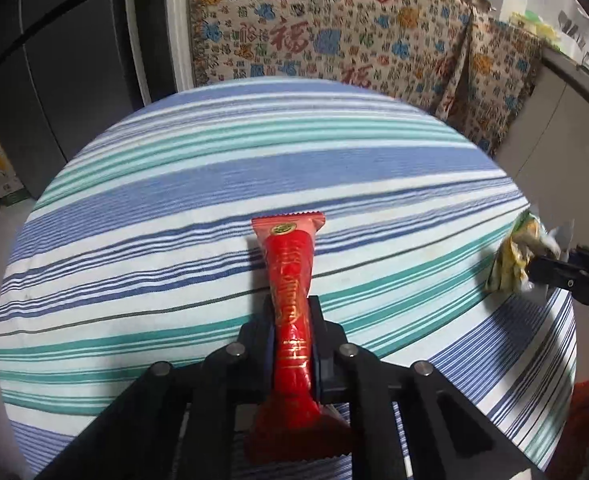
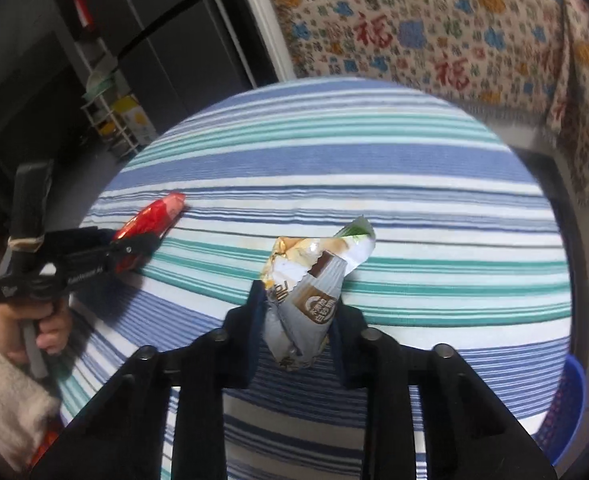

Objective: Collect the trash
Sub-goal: 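Carry the red snack bar and silver-white bag over the blue wastebasket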

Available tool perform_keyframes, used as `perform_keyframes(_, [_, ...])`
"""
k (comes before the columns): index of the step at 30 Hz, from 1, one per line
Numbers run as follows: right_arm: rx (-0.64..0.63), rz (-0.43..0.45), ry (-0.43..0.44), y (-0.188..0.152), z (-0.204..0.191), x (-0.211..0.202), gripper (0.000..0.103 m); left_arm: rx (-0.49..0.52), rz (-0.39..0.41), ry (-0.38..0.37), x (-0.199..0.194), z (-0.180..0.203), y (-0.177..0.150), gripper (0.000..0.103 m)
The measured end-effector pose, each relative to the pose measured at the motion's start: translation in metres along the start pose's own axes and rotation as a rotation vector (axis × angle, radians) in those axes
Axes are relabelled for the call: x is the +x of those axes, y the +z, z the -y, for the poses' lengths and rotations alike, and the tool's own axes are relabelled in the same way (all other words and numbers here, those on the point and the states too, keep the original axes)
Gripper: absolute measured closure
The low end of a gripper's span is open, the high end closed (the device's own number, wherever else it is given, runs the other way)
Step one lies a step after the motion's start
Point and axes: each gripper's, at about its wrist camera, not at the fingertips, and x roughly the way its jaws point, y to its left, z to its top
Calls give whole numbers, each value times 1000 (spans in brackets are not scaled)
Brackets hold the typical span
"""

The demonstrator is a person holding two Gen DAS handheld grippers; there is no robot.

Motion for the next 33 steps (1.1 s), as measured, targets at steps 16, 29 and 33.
perform_keyframes(16, [57,104,-52,-9,41,-82,83,140,75,-186,-52,125,4,92])
perform_keyframes(29, [228,97,-317,-91,166,-212,83,307,34,-412,-48,326,10,92])
perform_keyframes(33, [302,80,-357,-113,209,-230,83,346,-13,-432,-27,379,1,92])
